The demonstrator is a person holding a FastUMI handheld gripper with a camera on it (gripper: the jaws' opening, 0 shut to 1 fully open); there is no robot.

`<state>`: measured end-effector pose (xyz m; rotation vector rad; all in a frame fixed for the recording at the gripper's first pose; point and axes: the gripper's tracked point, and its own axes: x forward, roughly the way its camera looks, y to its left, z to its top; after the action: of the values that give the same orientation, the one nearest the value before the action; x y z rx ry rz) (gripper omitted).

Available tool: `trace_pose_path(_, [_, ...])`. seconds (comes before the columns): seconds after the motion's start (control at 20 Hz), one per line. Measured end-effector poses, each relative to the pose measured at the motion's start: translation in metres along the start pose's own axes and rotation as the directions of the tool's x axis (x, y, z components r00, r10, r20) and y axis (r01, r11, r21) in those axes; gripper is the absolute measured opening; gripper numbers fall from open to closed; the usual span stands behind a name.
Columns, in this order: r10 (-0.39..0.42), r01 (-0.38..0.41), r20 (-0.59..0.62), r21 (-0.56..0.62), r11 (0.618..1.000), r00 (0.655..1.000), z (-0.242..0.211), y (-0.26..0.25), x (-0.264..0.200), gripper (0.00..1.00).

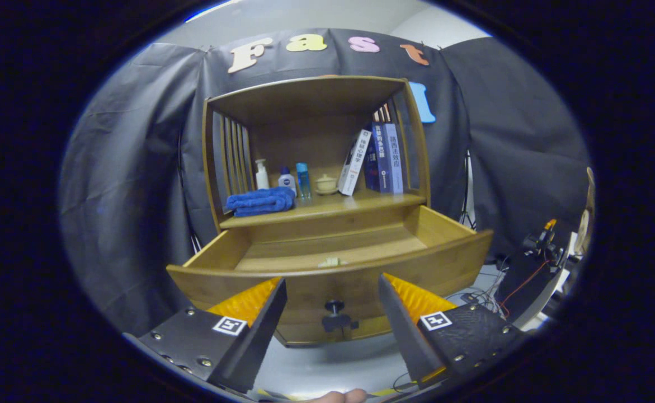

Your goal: Pull open the drawer, take out the items inside it, and place them on the countertop above the cabinet.

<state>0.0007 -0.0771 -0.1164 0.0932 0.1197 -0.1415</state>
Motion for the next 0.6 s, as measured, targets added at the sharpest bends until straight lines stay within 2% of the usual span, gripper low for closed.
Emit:
trace_pose_path(0.2, [0.014, -0.014, -0.036, 0.008, 1.000, 0.999, 0.020, 0.006, 0.042, 0.98])
trace_pose_path(0.4, [-0.019, 0.014, -0.130, -0.037, 0.999, 0.991, 0.025, 0.000, 0.090, 0.98])
trace_pose_path(0.6, [-0.063, 0.034, -0.358, -0.088, 0.996, 0.932, -0.012, -0.012, 0.129, 0.98])
